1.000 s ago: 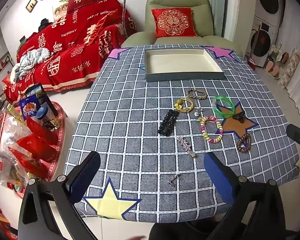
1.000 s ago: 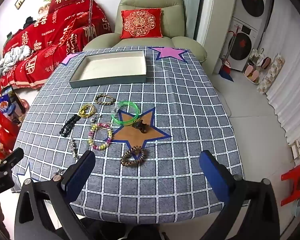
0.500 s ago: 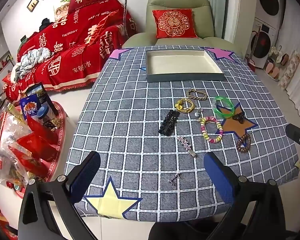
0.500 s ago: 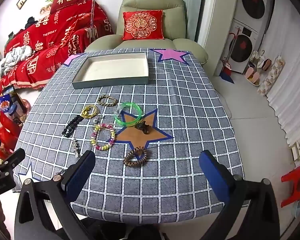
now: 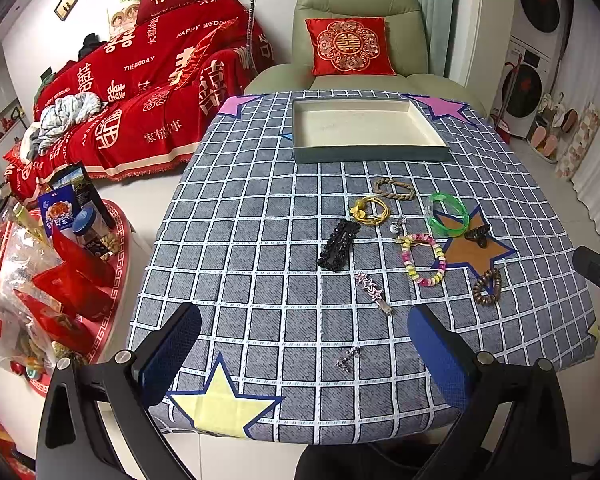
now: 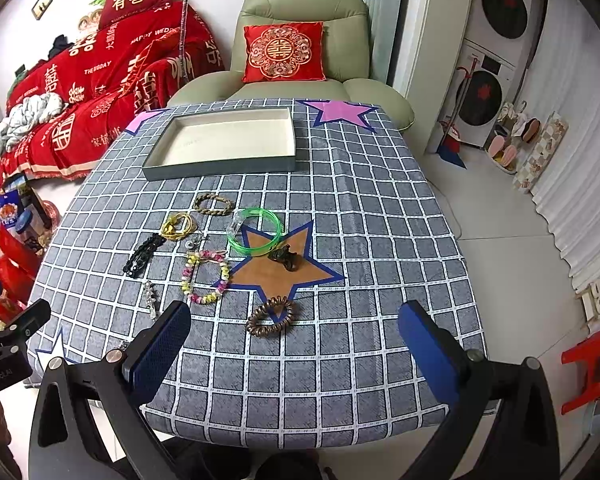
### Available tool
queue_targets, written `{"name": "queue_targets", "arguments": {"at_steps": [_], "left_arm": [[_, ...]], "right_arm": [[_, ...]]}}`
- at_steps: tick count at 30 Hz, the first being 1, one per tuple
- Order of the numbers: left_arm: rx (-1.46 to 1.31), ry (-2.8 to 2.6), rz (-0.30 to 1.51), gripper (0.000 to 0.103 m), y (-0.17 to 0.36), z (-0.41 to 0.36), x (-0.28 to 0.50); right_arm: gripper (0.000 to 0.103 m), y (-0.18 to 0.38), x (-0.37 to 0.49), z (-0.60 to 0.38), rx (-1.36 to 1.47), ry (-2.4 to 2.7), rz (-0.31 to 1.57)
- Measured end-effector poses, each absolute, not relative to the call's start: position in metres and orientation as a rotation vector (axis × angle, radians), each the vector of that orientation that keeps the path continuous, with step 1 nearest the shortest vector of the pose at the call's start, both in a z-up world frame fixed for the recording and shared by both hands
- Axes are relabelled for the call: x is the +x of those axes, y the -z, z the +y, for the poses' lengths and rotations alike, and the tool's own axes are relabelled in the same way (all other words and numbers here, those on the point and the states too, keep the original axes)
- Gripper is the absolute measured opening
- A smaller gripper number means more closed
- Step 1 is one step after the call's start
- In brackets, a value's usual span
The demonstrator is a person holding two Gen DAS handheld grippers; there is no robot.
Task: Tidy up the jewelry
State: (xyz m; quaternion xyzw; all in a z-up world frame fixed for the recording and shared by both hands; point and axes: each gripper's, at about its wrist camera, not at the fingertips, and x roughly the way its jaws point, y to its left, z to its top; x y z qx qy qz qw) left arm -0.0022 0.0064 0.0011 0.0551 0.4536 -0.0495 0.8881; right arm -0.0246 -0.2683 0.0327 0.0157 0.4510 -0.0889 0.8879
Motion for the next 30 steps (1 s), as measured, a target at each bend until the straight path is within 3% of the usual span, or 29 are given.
{"name": "queue_targets", "arguments": {"at_steps": [30], "left_arm": [[0.105, 0.102, 0.936, 0.103, -0.0023, 0.0106, 0.0024]], "right_arm": [[0.103, -0.0320, -0.0208, -0.2667, 0.033, 0.189, 0.935]]}}
